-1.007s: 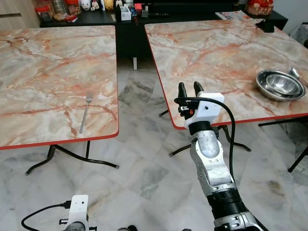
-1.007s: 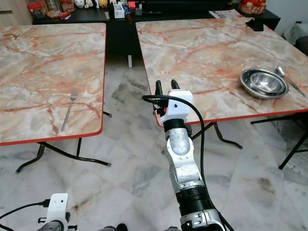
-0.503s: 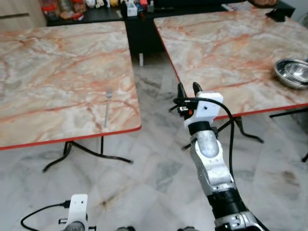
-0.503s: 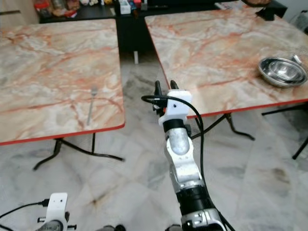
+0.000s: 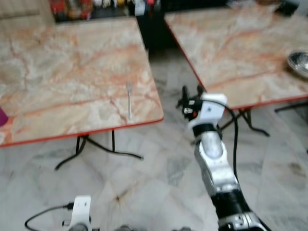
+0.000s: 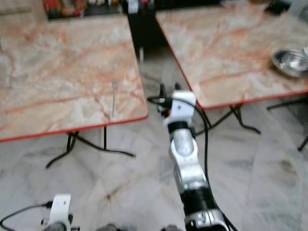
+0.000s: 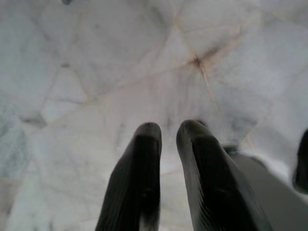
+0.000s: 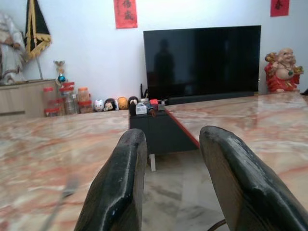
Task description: Setting the table
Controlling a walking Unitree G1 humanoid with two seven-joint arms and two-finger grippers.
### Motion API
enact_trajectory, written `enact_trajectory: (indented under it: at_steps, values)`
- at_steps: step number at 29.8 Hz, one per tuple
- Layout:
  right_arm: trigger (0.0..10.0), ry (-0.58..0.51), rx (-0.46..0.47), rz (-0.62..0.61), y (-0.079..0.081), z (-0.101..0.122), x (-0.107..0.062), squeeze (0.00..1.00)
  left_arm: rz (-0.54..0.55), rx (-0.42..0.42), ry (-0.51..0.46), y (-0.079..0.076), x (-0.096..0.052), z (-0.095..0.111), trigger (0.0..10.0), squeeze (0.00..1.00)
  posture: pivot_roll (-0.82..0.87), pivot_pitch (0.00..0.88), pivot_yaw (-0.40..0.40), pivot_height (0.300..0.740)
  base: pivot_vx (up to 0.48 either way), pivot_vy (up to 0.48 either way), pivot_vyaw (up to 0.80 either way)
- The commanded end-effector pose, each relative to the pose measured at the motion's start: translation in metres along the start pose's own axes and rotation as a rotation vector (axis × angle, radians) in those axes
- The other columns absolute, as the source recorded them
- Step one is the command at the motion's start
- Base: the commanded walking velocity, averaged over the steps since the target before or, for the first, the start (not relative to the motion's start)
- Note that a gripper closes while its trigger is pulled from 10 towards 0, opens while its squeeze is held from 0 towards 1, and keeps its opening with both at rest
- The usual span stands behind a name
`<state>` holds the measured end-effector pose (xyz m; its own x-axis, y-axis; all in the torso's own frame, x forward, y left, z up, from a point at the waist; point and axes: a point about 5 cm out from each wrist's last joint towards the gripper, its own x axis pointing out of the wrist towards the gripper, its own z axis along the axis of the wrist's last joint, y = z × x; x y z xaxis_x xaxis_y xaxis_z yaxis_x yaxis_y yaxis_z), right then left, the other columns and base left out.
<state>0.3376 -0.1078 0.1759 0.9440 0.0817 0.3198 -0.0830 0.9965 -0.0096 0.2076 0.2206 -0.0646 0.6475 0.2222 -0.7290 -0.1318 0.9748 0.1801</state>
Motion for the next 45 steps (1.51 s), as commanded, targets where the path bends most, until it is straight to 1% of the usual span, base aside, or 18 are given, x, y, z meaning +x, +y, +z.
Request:
enact_trajectory:
  at_steps: [1, 7, 11, 16, 17, 24, 29, 31, 36, 37, 41, 44, 45]
  values:
    - [10.0, -0.009, 0.018, 0.036, 0.0130, 0.0031, 0.0009, 0.00, 0.021, -0.006, 0.040, 0.0066, -0.0026, -0.0134, 10.0, 0.00, -0.03, 0.153, 0.000, 0.740, 0.000, 0.341, 0.00]
    - [10.0, -0.008, 0.017, 0.038, 0.0133, 0.0029, 0.0013, 0.00, 0.019, -0.005, 0.037, 0.0061, -0.0025, -0.0125, 10.0, 0.00, -0.03, 0.153, -0.002, 0.740, 0.000, 0.295, 0.00]
    - [10.0, -0.006, 0.017, 0.038, 0.0131, 0.0024, 0.0010, 0.00, 0.012, 0.008, 0.030, 0.0049, -0.0025, -0.0120, 10.0, 0.00, -0.03, 0.153, -0.003, 0.740, 0.000, 0.000, 0.00]
    - [10.0, 0.001, 0.017, 0.031, 0.0122, 0.0011, 0.0002, 0.00, 0.001, -0.008, 0.014, 0.0037, -0.0026, -0.0108, 10.0, 0.00, -0.03, 0.153, -0.002, 0.740, 0.000, 0.000, 0.00]
    - [10.0, -0.001, 0.005, 0.036, 0.0131, 0.0014, 0.0003, 0.00, 0.006, -0.012, 0.023, 0.0041, -0.0026, -0.0117, 10.0, 0.00, -0.03, 0.153, -0.001, 0.740, 0.000, 0.000, 0.00]
    - [10.0, -0.001, 0.013, 0.026, 0.0132, 0.0012, 0.0008, 0.00, 0.004, -0.001, 0.018, 0.0043, -0.0023, -0.0103, 10.0, 0.00, -0.03, 0.152, -0.001, 0.740, 0.000, 0.000, 0.00]
    - [10.0, 0.009, 0.017, 0.016, 0.0115, 0.0003, 0.0012, 0.00, 0.006, 0.001, 0.017, 0.0046, -0.0022, -0.0100, 10.0, 0.00, -0.03, 0.150, 0.000, 0.740, 0.264, 0.000, 0.00]
    - [10.0, 0.019, -0.002, -0.003, 0.0094, -0.0014, 0.0016, 0.00, 0.006, 0.002, 0.018, 0.0047, -0.0022, -0.0100, 10.0, 0.00, -0.03, 0.149, 0.001, 0.740, 0.281, 0.000, 0.00]
    - [10.0, 0.021, -0.009, 0.006, 0.0103, -0.0022, 0.0006, 0.00, 0.004, 0.003, 0.019, 0.0045, -0.0023, -0.0103, 10.0, 0.00, -0.03, 0.145, 0.000, 0.740, 0.295, 0.000, 0.00]
    - [10.0, 0.020, -0.022, 0.007, 0.0106, -0.0018, 0.0005, 0.00, 0.003, 0.003, 0.018, 0.0044, -0.0023, -0.0104, 10.0, 0.00, -0.03, 0.142, 0.001, 0.740, 0.300, 0.000, 0.00]
    - [10.0, 0.013, -0.015, 0.017, 0.0120, -0.0011, 0.0006, 0.00, 0.001, 0.003, 0.016, 0.0045, -0.0023, -0.0103, 10.0, 0.00, -0.03, 0.134, 0.001, 0.740, 0.302, 0.000, 0.40]
    - [10.0, 0.012, 0.015, 0.026, 0.0129, -0.0009, 0.0006, 0.00, 0.000, 0.005, 0.015, 0.0044, -0.0022, -0.0098, 10.0, 0.00, -0.03, 0.130, 0.001, 0.740, 0.306, 0.000, 0.00]
    - [10.0, 0.009, 0.009, 0.026, 0.0128, -0.0005, 0.0005, 0.00, 0.000, 0.005, 0.014, 0.0044, -0.0021, -0.0093, 10.0, 0.00, -0.03, 0.130, 0.001, 0.740, 0.304, 0.000, 0.00]
